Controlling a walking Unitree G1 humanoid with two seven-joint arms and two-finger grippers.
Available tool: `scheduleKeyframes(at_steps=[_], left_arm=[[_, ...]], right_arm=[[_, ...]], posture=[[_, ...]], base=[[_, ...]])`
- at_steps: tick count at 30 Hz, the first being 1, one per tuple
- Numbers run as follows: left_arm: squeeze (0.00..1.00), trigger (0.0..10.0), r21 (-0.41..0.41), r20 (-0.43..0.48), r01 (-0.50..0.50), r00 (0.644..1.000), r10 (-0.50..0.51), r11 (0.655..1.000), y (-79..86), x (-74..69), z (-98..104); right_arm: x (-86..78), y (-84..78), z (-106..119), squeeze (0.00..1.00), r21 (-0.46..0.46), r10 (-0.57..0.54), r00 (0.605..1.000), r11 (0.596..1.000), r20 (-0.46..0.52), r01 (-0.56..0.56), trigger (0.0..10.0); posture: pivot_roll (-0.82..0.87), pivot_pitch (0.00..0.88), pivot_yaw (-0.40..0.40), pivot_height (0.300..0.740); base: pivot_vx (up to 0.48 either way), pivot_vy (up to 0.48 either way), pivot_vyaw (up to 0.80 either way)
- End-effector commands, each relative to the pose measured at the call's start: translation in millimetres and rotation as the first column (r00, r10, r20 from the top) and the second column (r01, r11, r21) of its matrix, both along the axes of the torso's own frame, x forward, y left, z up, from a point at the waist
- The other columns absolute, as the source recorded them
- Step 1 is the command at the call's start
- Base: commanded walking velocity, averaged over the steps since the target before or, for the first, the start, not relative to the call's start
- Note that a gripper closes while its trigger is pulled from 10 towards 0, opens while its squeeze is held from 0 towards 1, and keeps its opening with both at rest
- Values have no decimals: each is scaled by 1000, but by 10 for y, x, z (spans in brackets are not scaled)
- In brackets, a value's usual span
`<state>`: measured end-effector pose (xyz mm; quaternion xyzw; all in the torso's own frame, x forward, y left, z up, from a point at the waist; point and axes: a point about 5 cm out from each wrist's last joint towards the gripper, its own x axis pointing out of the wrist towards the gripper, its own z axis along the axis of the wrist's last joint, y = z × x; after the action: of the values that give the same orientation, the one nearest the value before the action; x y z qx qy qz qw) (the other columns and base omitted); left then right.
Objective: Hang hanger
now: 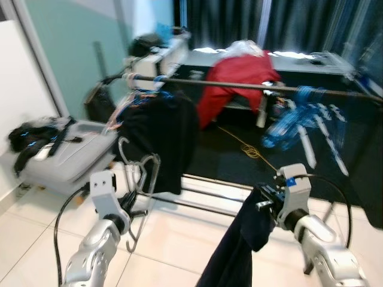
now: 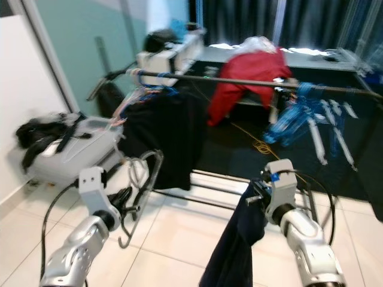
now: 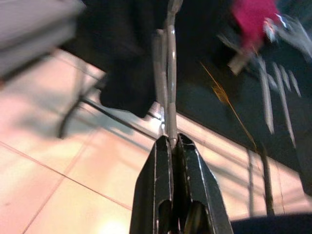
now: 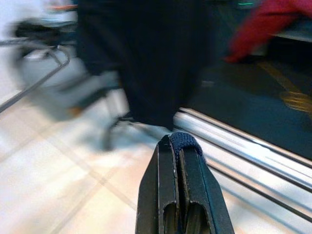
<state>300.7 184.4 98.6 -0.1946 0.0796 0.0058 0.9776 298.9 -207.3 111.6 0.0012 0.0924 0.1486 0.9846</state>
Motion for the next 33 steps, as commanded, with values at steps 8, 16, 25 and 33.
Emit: scheduleKeyframes(at_steps=[8,16,25,33], left_arm=[[0,10000,26,93,57,994,-59,998,-39,-24,125],[0,10000,41,49,73,996,-75,997,-13,-49,71],[0,10000,83,51,70,996,-74,994,-10,-56,69],[0,10000,73,52,73,996,-77,995,-10,-54,78]], right_arm=[[31,-2,8,0,38,-4,1000,999,25,3,10000],[37,26,-34,0,54,-8,1000,999,28,6,10000],[35,21,-35,0,66,-5,1000,998,29,3,10000],[49,27,-29,0,69,0,1000,998,31,-2,10000]], posture=[[4,0,-28,740],[17,0,-18,740],[23,0,-29,740],[21,0,-31,740]], base=[[0,0,794],[0,0,794],[0,0,794],[0,0,794]])
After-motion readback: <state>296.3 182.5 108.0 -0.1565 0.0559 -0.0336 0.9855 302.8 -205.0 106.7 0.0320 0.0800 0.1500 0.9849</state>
